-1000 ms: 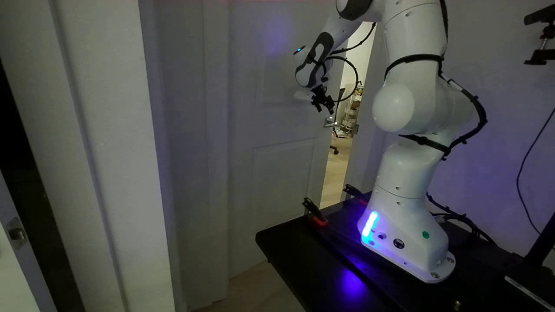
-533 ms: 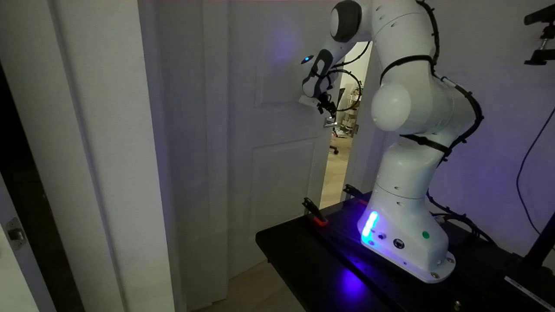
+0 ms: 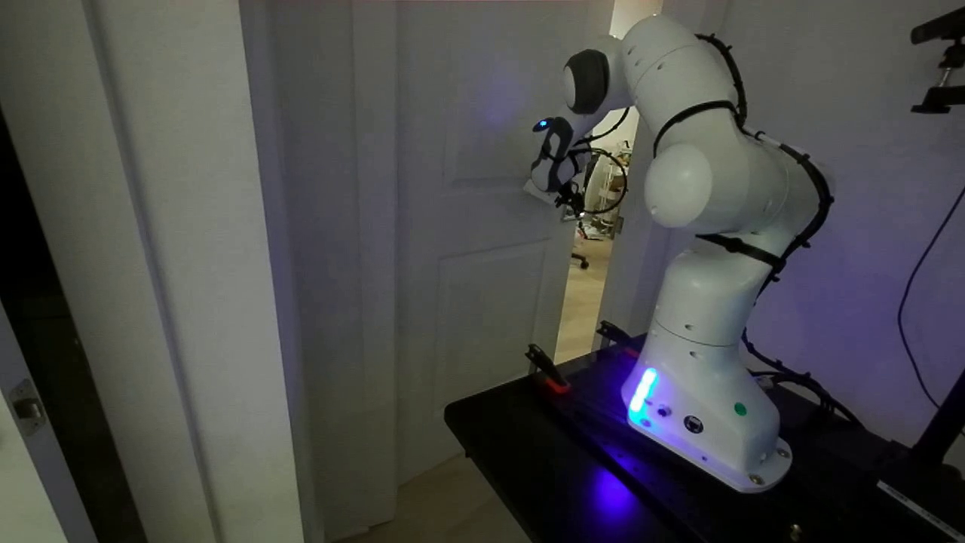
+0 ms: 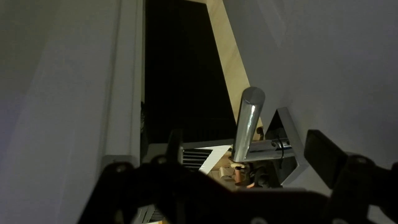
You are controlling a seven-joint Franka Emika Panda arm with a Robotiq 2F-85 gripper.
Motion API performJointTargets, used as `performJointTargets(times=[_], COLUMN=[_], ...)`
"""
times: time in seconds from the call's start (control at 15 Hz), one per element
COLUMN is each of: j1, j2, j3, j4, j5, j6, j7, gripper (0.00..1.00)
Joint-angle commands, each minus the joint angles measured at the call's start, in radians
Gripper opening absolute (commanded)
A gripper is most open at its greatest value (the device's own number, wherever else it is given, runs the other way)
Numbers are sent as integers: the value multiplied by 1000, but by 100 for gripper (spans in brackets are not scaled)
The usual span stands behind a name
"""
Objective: Pull the door closed
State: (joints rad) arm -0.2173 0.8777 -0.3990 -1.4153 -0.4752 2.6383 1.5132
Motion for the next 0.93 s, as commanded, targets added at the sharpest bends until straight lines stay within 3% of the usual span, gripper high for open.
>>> performJointTargets(times=[0.0, 0.33, 0.4, 0.47, 0.6, 0.87], j1=[-16, -37, -61, -66, -75, -77], j2=[101, 185, 185, 193, 203, 195], j3=[-29, -42, -12, -10, -5, -4], j4=[109, 190, 199, 211, 227, 233], j5=[95, 212, 178, 186, 186, 182], j6=[64, 86, 74, 62, 55, 30], j7=[-66, -153, -141, -144, -144, -141], gripper=[100, 100, 96, 74, 69, 38])
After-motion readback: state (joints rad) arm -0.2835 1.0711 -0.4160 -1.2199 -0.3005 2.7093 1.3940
